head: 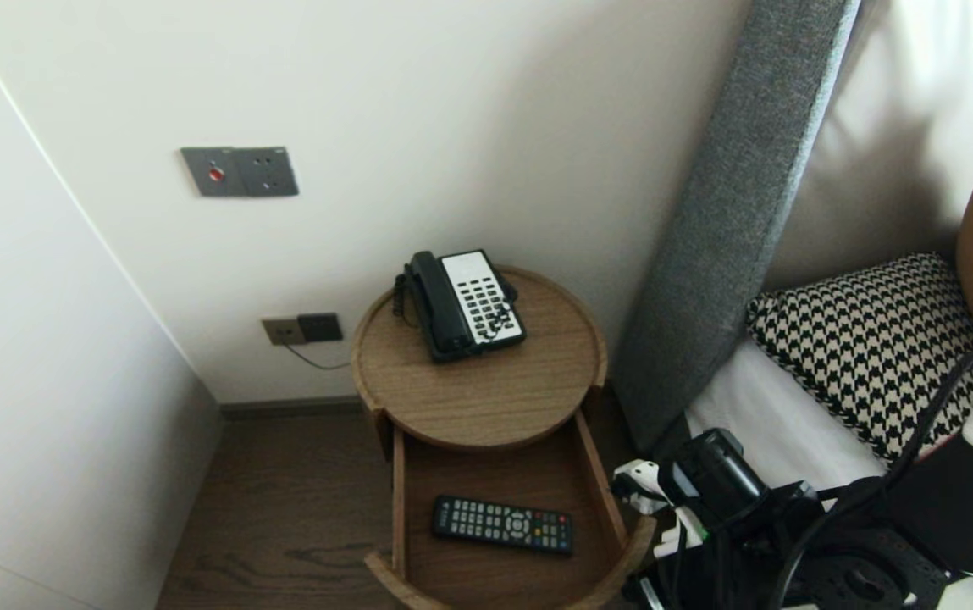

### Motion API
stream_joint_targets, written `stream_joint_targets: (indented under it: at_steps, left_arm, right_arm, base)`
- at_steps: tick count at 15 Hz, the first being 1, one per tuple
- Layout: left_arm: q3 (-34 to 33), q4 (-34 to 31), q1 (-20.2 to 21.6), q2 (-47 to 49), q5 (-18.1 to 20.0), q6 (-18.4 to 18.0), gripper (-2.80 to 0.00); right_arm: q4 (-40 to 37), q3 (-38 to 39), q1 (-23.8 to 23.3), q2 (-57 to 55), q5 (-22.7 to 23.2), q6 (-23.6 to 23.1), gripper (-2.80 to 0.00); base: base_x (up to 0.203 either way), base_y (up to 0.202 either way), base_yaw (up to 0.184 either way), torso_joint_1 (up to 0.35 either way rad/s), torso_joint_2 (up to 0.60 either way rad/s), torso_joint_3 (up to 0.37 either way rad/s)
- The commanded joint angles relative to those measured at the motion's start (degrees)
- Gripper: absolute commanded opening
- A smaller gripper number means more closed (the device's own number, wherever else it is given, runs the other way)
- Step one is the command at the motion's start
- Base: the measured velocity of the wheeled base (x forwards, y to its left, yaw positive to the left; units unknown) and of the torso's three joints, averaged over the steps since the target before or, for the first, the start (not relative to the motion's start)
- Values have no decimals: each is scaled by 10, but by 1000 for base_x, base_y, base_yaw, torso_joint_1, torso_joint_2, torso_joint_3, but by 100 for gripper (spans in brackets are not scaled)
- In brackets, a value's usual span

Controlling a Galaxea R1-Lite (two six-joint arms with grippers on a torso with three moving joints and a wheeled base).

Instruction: Close the nightstand drawer

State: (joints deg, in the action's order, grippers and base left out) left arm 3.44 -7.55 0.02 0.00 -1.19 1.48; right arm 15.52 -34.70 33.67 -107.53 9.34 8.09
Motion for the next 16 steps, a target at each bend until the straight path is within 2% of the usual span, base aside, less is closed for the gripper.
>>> stream_joint_targets:
  at_steps: [1,10,16]
  left_arm:
    - [0,-1,1,0,0,0,-280]
    - [0,0,1,0,0,0,-280]
    - [0,-1,0,0,0,0,-280]
  right_arm:
    - [2,-14,-2,-15,1,0,-280]
    - [1,-81,-32,-45,5,-7,-280]
    - [0,-153,-46,-89,5,-12,-280]
  base:
    - [0,0,0,0,0,0]
    - [0,0,0,0,0,0]
    - [0,0,0,0,0,0]
